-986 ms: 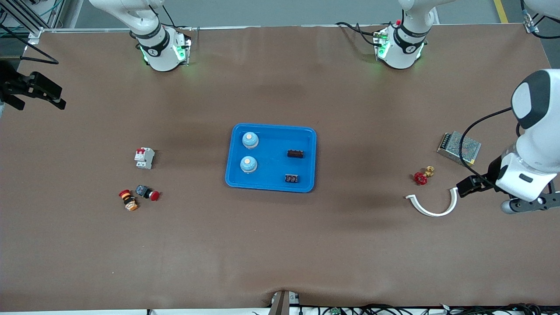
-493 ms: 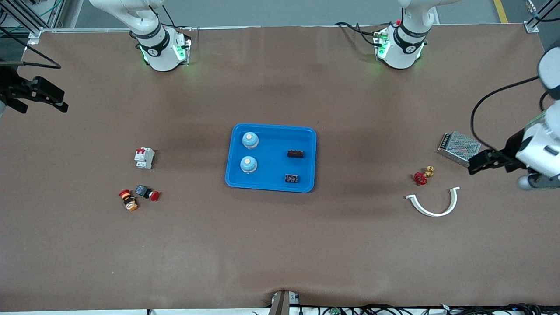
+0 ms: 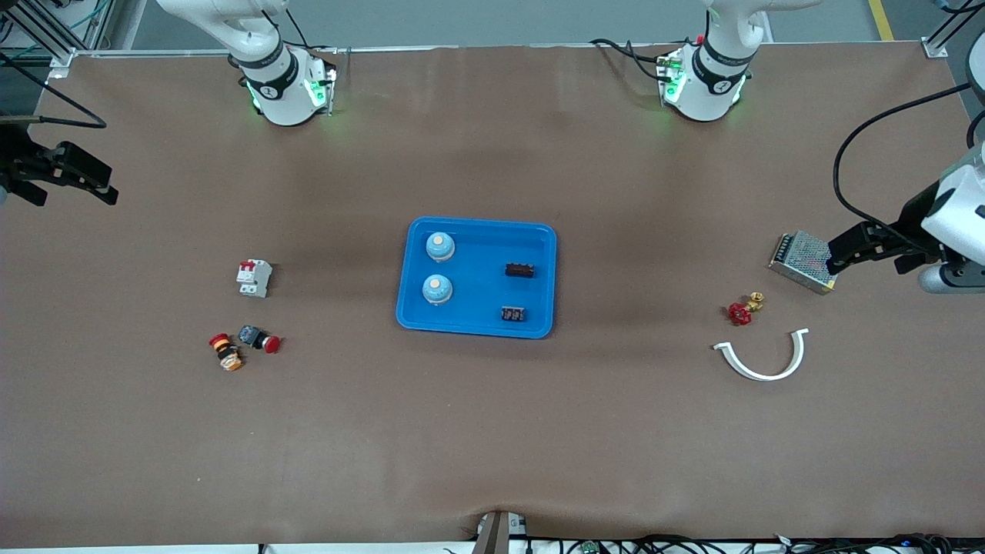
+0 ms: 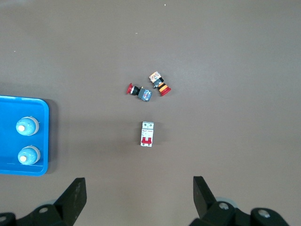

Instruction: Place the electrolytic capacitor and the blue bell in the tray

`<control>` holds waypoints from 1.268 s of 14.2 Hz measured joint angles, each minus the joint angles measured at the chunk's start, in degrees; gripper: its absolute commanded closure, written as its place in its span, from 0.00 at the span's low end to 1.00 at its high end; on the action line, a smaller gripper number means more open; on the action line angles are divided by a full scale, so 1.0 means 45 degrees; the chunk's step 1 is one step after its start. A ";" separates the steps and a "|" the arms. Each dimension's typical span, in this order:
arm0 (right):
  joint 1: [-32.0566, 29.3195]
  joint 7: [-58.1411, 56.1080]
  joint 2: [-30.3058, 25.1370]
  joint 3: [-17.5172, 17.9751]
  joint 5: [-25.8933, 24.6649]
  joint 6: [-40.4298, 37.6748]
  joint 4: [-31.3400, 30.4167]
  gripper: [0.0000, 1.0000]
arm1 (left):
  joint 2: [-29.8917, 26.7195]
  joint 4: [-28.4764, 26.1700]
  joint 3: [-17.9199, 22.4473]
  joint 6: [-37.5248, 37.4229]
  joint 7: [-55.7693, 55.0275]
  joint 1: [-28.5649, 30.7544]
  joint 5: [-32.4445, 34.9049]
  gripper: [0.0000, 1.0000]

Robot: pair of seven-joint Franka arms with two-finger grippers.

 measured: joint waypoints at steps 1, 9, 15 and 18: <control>-0.0006 0.0004 0.0007 -0.0013 0.0000 0.0030 -0.0005 0.00 | -0.0060 0.0000 0.0011 -0.0141 0.0000 -0.0104 0.0000 0.00; -0.0225 0.0005 0.0655 -0.0023 0.0008 0.0514 -0.0091 0.00 | -0.0567 -0.0008 0.0042 -0.1085 0.0486 -0.0461 0.0000 0.00; -0.0245 0.0005 0.1012 -0.0035 0.0008 0.0524 -0.0098 0.00 | -0.0565 -0.0201 0.0981 -0.1686 0.0494 -0.1533 0.0000 0.00; -0.0253 0.0006 0.1040 -0.0039 0.0008 0.0517 -0.0097 0.00 | -0.0567 -0.0163 0.1191 -0.1678 0.0494 -0.1462 0.0000 0.00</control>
